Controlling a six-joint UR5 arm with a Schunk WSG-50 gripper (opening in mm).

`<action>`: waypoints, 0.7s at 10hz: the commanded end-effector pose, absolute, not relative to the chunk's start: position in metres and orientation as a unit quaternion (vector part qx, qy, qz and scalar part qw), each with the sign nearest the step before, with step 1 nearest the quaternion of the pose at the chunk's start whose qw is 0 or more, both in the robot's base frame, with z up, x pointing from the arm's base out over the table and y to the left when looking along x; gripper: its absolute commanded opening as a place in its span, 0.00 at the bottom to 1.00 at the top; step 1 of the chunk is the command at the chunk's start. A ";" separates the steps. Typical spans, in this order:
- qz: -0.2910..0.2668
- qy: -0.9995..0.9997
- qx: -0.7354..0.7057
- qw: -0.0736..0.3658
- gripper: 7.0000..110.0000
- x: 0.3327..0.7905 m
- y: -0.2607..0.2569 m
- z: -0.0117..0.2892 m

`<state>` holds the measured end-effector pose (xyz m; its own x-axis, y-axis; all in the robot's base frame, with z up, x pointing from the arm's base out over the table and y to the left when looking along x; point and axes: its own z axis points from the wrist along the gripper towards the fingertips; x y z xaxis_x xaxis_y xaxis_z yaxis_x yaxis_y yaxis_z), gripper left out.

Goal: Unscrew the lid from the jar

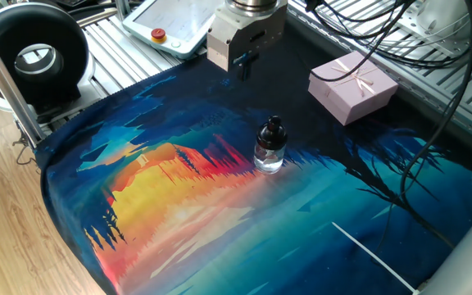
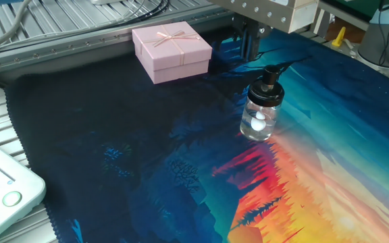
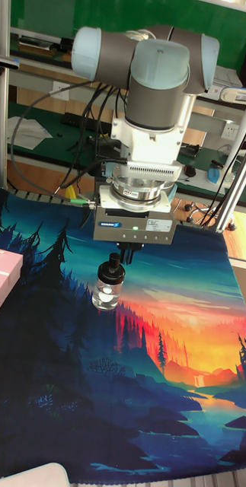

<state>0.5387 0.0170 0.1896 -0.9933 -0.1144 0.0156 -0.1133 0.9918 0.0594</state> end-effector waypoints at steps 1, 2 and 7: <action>-0.024 -0.996 0.090 0.007 0.00 0.540 0.014 0.190; -0.023 -0.994 0.102 0.007 0.00 0.540 0.013 0.190; -0.021 -0.989 0.144 0.006 0.00 0.540 0.012 0.190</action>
<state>0.5391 0.0092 0.1891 -0.9687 -0.2480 0.0139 -0.2476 0.9684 0.0292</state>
